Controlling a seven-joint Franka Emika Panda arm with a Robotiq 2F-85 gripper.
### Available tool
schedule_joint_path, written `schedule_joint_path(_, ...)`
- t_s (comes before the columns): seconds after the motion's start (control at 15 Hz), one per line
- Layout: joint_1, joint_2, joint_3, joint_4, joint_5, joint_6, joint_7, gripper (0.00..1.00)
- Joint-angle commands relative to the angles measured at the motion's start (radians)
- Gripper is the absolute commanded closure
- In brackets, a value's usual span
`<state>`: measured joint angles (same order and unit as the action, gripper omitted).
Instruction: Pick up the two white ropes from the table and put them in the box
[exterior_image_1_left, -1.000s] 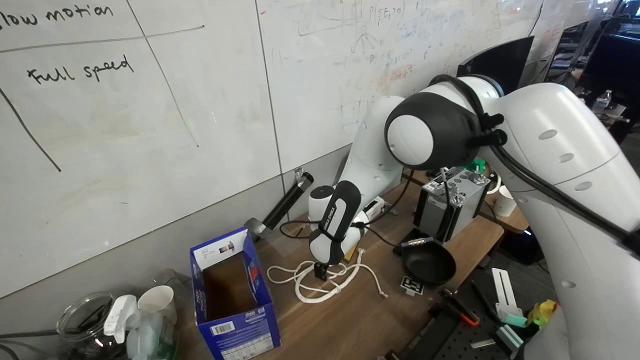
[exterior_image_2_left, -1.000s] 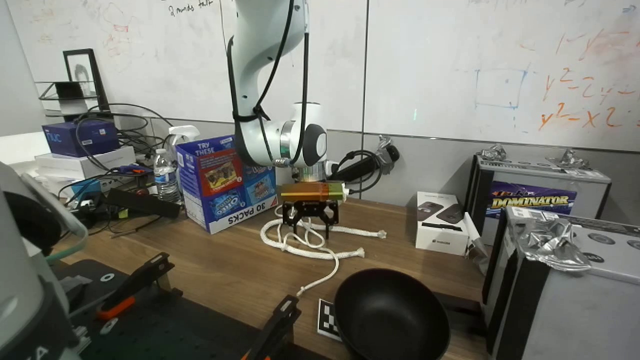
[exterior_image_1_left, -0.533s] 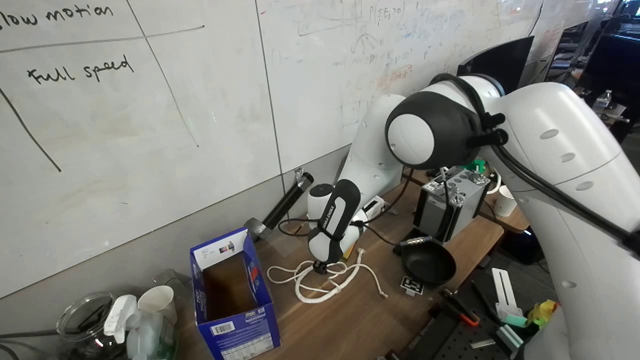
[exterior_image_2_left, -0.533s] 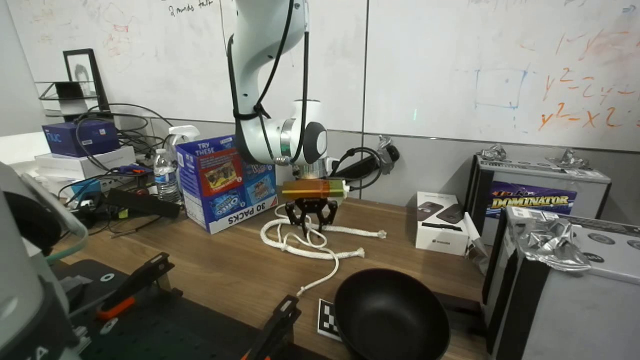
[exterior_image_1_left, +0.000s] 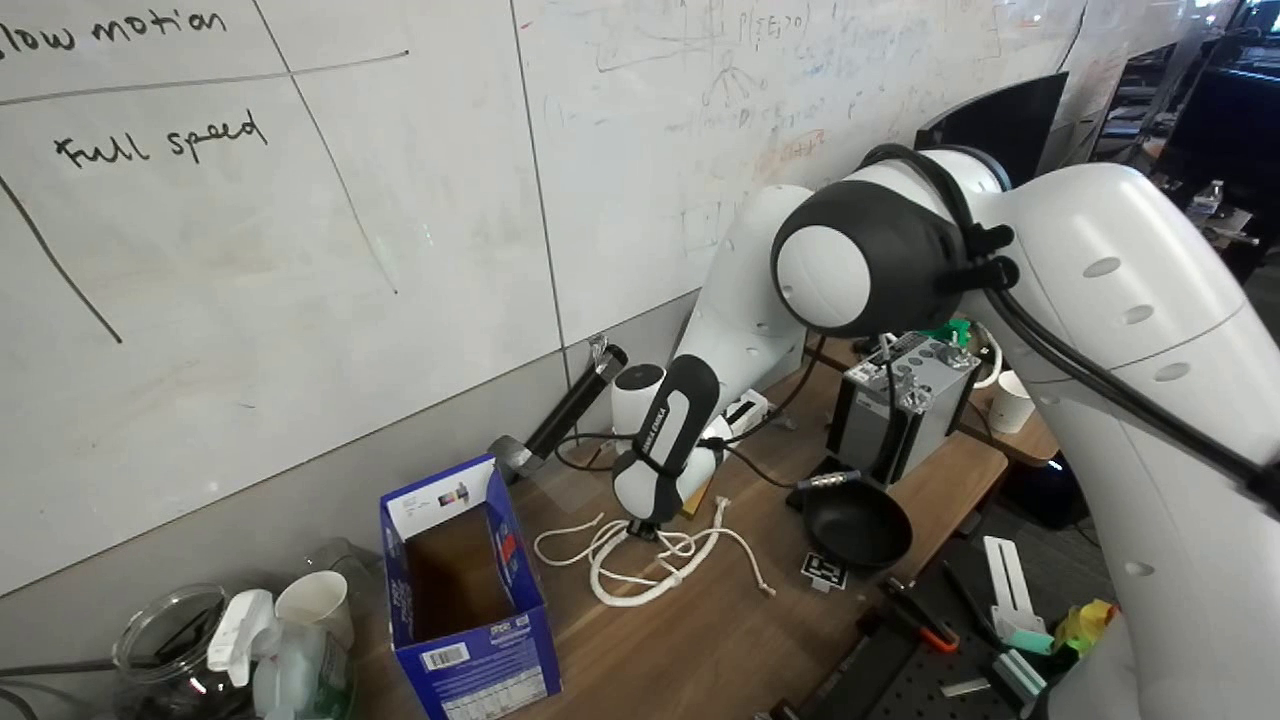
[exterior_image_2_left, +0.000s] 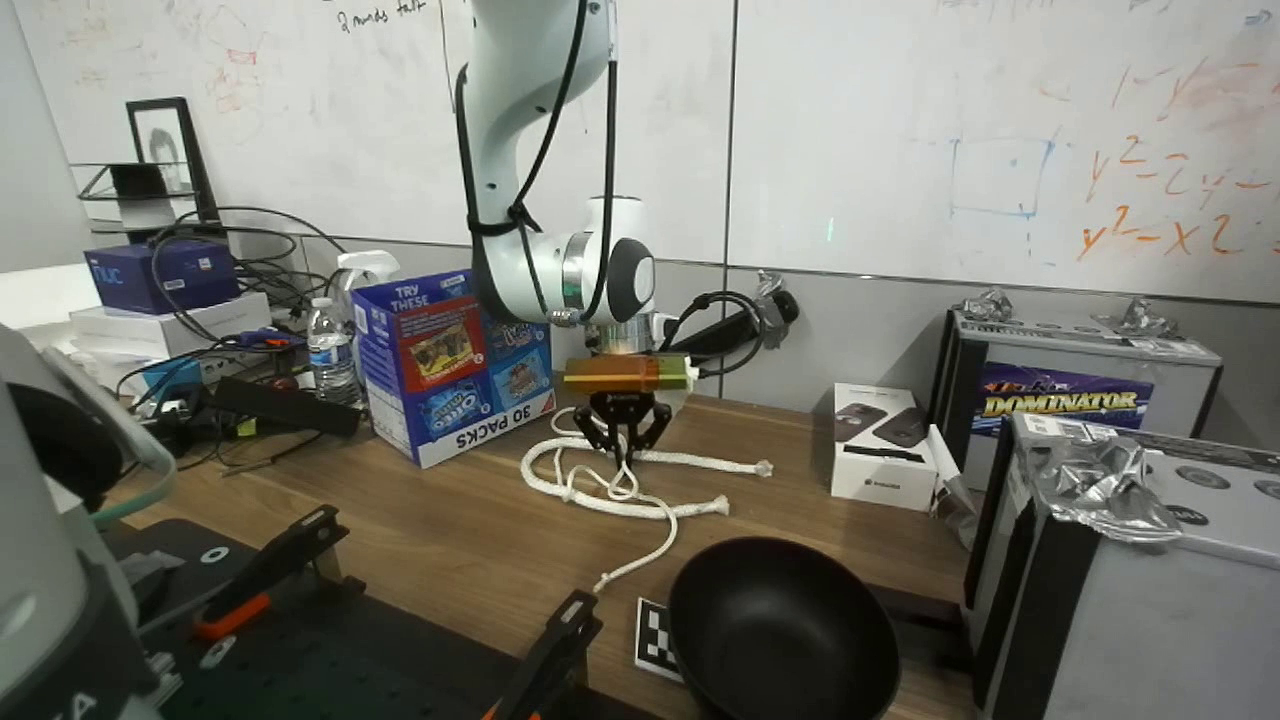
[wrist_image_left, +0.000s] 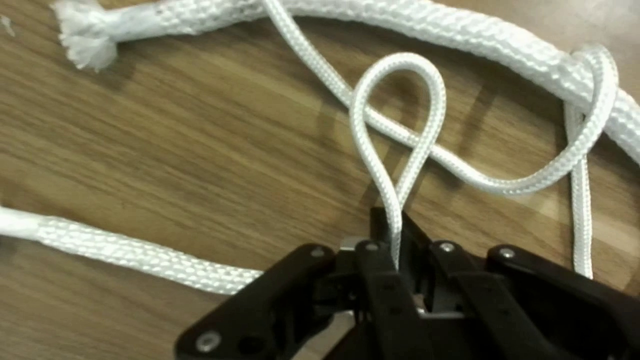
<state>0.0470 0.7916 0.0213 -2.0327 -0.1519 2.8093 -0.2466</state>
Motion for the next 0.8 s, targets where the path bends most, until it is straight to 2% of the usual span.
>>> schedule_joint_path(0.0,0.018,-0.090,-0.006,-0.023,-0.011,-0.117,0.043,0.95)
schedule_joint_path(0.4,0.050,-0.345,-0.008,-0.080,-0.017,-0.326,0.118,0.96)
schedule_joint_path(0.73,0.039,-0.548,0.024,-0.046,0.010,-0.517,0.116,0.96)
